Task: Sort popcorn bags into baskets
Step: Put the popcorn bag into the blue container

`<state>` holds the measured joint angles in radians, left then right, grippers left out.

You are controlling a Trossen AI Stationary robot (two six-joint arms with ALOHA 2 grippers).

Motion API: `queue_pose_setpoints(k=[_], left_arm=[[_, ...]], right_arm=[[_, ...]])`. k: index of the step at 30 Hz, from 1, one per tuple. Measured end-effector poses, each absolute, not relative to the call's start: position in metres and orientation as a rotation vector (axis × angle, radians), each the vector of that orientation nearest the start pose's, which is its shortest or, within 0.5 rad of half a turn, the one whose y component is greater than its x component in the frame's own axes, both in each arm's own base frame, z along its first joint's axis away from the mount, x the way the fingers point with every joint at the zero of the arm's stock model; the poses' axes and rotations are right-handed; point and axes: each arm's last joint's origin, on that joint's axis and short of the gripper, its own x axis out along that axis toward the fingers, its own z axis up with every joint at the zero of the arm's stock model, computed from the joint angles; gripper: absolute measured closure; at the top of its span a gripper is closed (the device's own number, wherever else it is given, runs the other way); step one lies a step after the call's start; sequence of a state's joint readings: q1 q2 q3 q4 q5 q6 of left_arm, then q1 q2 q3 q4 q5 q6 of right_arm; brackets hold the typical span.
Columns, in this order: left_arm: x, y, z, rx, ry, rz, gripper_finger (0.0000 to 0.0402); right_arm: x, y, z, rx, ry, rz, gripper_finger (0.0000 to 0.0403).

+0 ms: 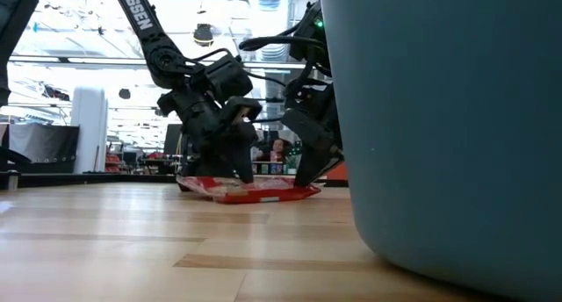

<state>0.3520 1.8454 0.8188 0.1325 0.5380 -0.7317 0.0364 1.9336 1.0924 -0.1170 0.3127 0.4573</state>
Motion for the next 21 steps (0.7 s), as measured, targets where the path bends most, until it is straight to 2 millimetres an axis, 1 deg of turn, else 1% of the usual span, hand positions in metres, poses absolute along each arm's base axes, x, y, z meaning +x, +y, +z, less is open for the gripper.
queue_pose_setpoints(k=[2, 3, 4, 5, 7, 10, 13, 16, 18, 21], left_arm=[[0.313, 0.099, 0.108, -1.081, 0.85, 0.149, 0.0338], [0.313, 0.099, 0.108, -1.086, 0.848, 0.15, 0.0364], [0.313, 0.099, 0.108, -1.089, 0.845, 0.15, 0.0381], [0.314, 0.099, 0.11, -1.092, 0.838, 0.149, 0.0389], [0.315, 0.099, 0.114, -1.107, 0.831, 0.156, 0.0391], [0.316, 0.093, 0.127, -1.155, 0.819, 0.146, 0.0399], [0.32, 0.083, 0.158, -1.143, 0.737, 0.108, 0.04], [0.322, 0.063, 0.188, -1.124, 0.659, 0.08, 0.0401], [0.324, 0.044, 0.208, -1.11, 0.623, 0.03, 0.0401], [0.328, 0.016, 0.234, -1.099, 0.573, -0.027, 0.0401]], right_arm=[[0.374, 0.007, 0.138, 0.242, 0.86, -0.449, 0.039], [0.374, 0.009, 0.146, 0.243, 0.837, -0.442, 0.0387], [0.373, 0.011, 0.155, 0.246, 0.813, -0.433, 0.0383], [0.37, 0.014, 0.164, 0.247, 0.798, -0.423, 0.038], [0.362, 0.022, 0.183, 0.25, 0.781, -0.401, 0.0375], [0.341, 0.037, 0.219, 0.272, 0.755, -0.364, 0.0374], [0.312, 0.056, 0.253, 0.283, 0.724, -0.347, 0.0382], [0.28, 0.074, 0.28, 0.271, 0.672, -0.373, 0.0389], [0.261, 0.083, 0.294, 0.264, 0.625, -0.404, 0.039], [0.235, 0.093, 0.308, 0.263, 0.563, -0.449, 0.0384]])
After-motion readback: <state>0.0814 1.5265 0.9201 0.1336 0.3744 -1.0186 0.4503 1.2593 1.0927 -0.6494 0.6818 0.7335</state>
